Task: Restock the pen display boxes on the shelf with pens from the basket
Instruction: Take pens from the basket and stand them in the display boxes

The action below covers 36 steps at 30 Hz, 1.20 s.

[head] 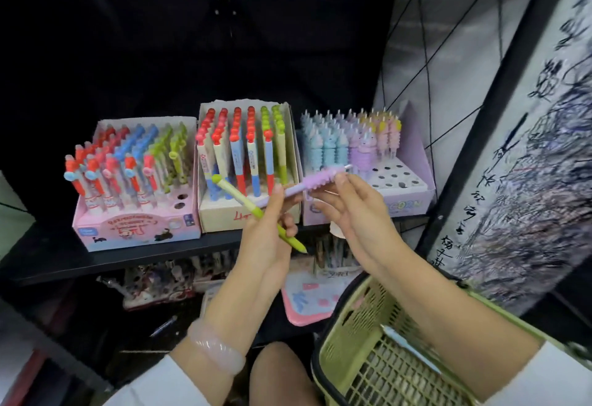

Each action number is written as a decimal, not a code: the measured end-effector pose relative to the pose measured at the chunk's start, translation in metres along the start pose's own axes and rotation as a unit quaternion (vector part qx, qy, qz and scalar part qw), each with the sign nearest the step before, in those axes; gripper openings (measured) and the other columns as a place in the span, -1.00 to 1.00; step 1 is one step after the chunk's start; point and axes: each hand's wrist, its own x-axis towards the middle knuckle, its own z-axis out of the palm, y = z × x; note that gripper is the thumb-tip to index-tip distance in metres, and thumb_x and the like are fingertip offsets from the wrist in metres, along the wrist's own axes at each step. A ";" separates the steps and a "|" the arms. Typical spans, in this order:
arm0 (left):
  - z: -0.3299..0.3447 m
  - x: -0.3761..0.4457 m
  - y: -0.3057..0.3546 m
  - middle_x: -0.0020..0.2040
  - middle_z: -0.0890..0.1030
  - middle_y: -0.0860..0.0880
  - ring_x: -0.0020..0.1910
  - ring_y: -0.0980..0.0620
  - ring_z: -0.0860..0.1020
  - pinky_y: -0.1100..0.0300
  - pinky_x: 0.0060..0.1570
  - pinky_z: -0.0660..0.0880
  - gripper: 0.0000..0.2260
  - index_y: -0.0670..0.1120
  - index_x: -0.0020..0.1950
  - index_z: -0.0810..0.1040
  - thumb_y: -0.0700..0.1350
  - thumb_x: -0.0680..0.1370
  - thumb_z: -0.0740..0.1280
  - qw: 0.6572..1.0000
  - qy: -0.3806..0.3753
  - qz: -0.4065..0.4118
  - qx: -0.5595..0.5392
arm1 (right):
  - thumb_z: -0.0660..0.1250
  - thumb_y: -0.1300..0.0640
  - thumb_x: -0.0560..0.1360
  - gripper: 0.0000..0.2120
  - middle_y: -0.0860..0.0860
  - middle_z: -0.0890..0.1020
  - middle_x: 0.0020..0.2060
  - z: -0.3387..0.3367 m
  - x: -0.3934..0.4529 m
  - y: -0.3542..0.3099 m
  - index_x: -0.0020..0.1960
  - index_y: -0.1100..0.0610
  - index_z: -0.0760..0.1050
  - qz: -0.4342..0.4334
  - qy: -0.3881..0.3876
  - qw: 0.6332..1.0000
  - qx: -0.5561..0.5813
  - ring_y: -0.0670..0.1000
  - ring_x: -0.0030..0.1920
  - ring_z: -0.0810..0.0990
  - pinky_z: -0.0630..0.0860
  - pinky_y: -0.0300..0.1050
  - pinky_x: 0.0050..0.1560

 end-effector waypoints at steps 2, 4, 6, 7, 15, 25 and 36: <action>0.013 0.000 -0.013 -0.41 0.60 -0.01 -0.55 0.18 0.33 0.38 -0.57 0.23 -0.84 -0.12 -0.13 0.53 -0.06 0.55 0.25 0.999 -0.021 -0.029 0.015 | 0.18 0.12 0.59 -0.76 -0.03 0.67 -0.21 -0.011 0.006 -0.010 -0.16 0.08 0.57 -0.035 0.037 0.998 -0.024 -0.08 -0.12 0.64 0.56 -0.25 -0.08; 0.019 -0.001 -0.023 -0.40 0.56 -0.01 -0.53 0.17 0.35 0.38 -0.54 0.26 -0.82 -0.16 -0.10 0.52 -0.07 0.57 0.23 0.995 -0.051 -0.055 0.067 | 0.14 0.13 0.61 -0.79 -0.04 0.63 -0.22 -0.026 0.018 -0.027 -0.15 0.07 0.48 -0.095 0.107 0.984 -0.110 -0.10 -0.17 0.63 0.57 -0.25 -0.11; 0.019 -0.001 -0.028 -0.36 0.51 -0.05 -0.49 0.14 0.34 0.36 -0.52 0.28 -0.83 -0.16 -0.15 0.48 -0.10 0.58 0.22 0.988 -0.068 -0.067 0.118 | 0.10 0.11 0.63 -0.82 -0.03 0.60 -0.20 -0.043 0.032 -0.049 -0.11 0.03 0.40 -0.155 0.167 0.952 -0.203 -0.08 -0.19 0.63 0.59 -0.22 -0.15; 0.018 0.000 -0.030 -0.36 0.50 -0.06 -0.48 0.12 0.34 0.35 -0.52 0.29 -0.82 -0.15 -0.16 0.44 -0.11 0.60 0.20 0.986 -0.067 -0.068 0.139 | 0.09 0.10 0.63 -0.83 -0.04 0.59 -0.21 -0.052 0.037 -0.058 -0.10 0.01 0.38 -0.176 0.183 0.936 -0.243 -0.07 -0.19 0.63 0.60 -0.19 -0.16; 0.008 0.007 -0.034 -0.29 0.55 -0.04 -0.43 0.11 0.38 0.27 -0.41 0.32 -0.73 -0.11 -0.14 0.46 -0.18 0.64 0.02 0.955 -0.056 -0.009 0.291 | 0.13 0.08 0.61 -0.85 0.01 0.60 -0.19 -0.091 0.068 -0.055 0.05 0.14 0.39 -0.141 0.133 0.848 -0.493 -0.02 -0.27 0.64 0.59 -0.08 -0.22; -0.003 0.004 -0.026 -0.29 0.48 0.06 -0.37 0.19 0.42 0.36 -0.33 0.42 -0.75 0.02 -0.07 0.58 -0.16 0.63 0.13 0.935 -0.076 0.046 0.343 | 0.23 0.10 0.57 -0.81 -0.04 0.50 -0.23 -0.086 0.067 -0.040 0.13 0.17 0.43 -0.092 0.125 0.785 -0.600 -0.02 -0.26 0.48 0.46 -0.07 -0.17; -0.017 -0.003 -0.009 -0.05 0.59 0.14 -0.05 0.26 0.54 0.36 -0.03 0.45 -0.85 0.03 0.13 0.50 -0.10 0.61 0.19 0.930 -0.107 0.077 0.344 | 0.24 0.16 0.56 -0.80 -0.08 0.50 -0.39 0.007 0.030 -0.019 -0.25 0.07 0.39 -0.070 -0.040 0.916 -0.392 -0.21 -0.40 0.47 0.40 -0.40 -0.36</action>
